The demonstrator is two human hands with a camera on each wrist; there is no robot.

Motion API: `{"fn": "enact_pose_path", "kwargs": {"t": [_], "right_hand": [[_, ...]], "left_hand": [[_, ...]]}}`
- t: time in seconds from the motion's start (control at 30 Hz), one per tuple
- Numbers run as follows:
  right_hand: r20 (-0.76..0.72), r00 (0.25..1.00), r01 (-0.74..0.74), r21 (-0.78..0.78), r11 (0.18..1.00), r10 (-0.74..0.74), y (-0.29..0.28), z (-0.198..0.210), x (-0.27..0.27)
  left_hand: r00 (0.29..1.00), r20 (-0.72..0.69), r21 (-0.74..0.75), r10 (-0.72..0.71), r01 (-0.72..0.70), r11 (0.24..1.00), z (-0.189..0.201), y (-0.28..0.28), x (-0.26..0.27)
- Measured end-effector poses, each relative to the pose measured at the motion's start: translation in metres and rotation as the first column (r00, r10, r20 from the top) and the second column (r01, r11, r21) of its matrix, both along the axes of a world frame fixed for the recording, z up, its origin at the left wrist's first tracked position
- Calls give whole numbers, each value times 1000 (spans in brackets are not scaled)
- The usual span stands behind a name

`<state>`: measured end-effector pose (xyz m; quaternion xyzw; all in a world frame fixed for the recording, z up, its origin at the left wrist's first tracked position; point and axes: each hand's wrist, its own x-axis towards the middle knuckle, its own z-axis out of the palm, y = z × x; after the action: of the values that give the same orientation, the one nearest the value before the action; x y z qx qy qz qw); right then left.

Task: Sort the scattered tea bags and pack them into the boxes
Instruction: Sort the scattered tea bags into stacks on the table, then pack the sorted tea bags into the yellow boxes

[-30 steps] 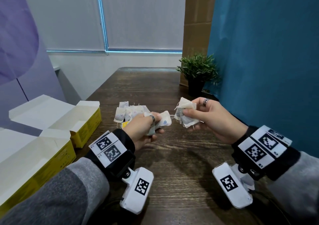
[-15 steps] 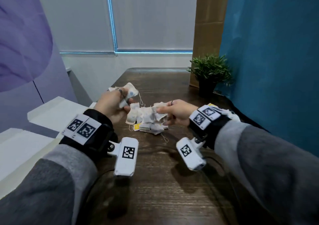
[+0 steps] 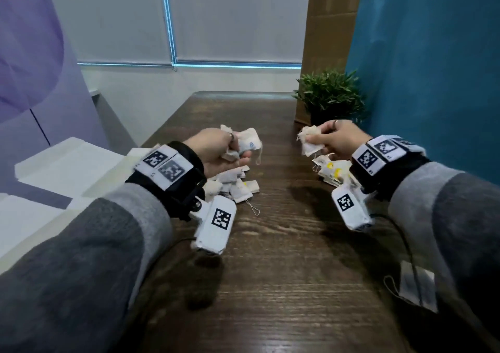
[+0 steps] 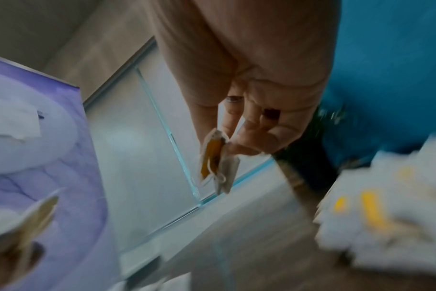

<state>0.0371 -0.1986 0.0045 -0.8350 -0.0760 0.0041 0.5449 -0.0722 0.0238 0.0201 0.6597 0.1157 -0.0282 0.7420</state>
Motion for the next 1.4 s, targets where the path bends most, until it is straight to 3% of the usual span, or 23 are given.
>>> {"fn": "enact_pose_path", "kwargs": {"t": [0.13,0.27,0.33,0.43,0.53,0.6,0.7,0.8,0.93,1.07,1.13,1.17,1.23,1.33,1.4], "right_hand": [[62,980,200,-216,956,-191,-63,3,17],[-149,972,159,-169,973,-184,-92,-17,28],[-173,969,130,-240,962,-175,-95,-24,30],[-36,987,120,-495,860,-159,-100,-22,26],[11,996,87,-499,862,-94,-100,-15,12],[-95,995,-36,-488,872,-12,-102,-11,-4],[-314,926,-358,-562,746,208,-110,-13,-34],[-553,775,-617,-559,554,305,-118,-20,-65],[-684,692,-718,-621,313,231,-118,-23,-95],[-677,706,-707,-691,153,207,-112,-21,-109],[-687,683,-729,-660,183,247,-109,-19,-112],[-695,667,-745,-621,244,269,-109,-18,-111],[-658,679,-723,-525,450,324,-107,-19,-107],[-439,834,-489,-306,817,335,-100,-20,-92],[-311,923,-282,-149,948,226,-94,-23,-77]], "left_hand": [[951,-79,164,-300,309,937,-6,-58,30],[948,-88,420,-306,314,851,-12,-100,65],[956,-58,586,-286,265,766,-19,-112,82],[943,-108,766,-313,280,579,-28,-122,92],[924,-213,877,-318,324,355,-37,-121,95],[915,-234,893,-328,336,299,-40,-121,91],[915,-224,902,-335,325,283,-43,-118,78],[910,-225,905,-349,327,270,-43,-113,62],[900,-247,904,-358,347,251,-43,-98,37],[893,-289,876,-345,392,281,-44,-79,16],[895,-294,856,-335,403,325,-45,-68,7],[896,-290,849,-335,403,342,-45,-63,3],[905,-272,845,-328,387,368,-44,-53,-4],[932,-218,841,-288,329,430,-44,-38,-11],[952,-166,836,-256,274,475,-43,-28,-13]]}}
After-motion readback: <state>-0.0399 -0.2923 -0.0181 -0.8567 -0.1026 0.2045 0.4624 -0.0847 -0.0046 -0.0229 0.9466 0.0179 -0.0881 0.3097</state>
